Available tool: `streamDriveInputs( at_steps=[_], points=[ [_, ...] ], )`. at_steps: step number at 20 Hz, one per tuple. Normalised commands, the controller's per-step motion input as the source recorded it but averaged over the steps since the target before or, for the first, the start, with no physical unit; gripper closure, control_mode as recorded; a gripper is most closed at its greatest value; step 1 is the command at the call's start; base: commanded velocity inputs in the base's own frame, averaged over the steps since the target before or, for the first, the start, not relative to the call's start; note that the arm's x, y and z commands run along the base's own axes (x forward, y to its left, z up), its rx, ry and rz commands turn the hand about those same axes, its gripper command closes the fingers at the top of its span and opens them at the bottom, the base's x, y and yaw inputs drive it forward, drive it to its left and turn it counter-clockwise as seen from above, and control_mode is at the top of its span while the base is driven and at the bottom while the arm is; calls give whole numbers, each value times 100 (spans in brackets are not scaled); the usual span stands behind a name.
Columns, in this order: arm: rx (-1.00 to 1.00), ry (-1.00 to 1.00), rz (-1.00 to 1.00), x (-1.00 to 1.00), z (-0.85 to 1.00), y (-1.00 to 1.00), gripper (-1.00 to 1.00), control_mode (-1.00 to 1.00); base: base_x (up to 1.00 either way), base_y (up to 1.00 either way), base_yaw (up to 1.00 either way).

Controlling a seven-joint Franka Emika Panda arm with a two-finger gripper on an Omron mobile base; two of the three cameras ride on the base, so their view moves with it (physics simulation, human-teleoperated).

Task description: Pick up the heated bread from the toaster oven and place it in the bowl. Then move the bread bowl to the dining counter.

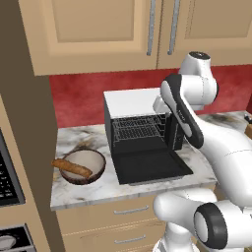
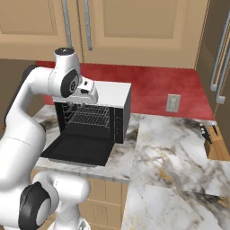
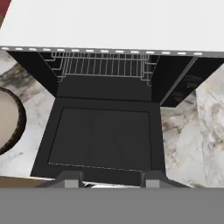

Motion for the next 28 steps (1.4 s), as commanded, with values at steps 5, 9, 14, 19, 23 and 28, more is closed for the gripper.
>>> streamDriveInputs(
  at_steps=[5,9,14,19,23,28],
  points=[
    [-2,0,0,0,0,5,-100,-100,0,0,0],
    [-3,-9,0,-8,-29,17,-100,-100,0,0,0],
    [0,-20,-2,-4,-44,9,-100,-100,0,0,0],
    [0,-18,-1,0,-33,2,-100,-100,0,0,0],
    [0,-13,-2,0,-17,0,-100,-100,0,0,0],
    [0,-13,-3,0,-12,0,-100,-100,0,0,0]
  ],
)
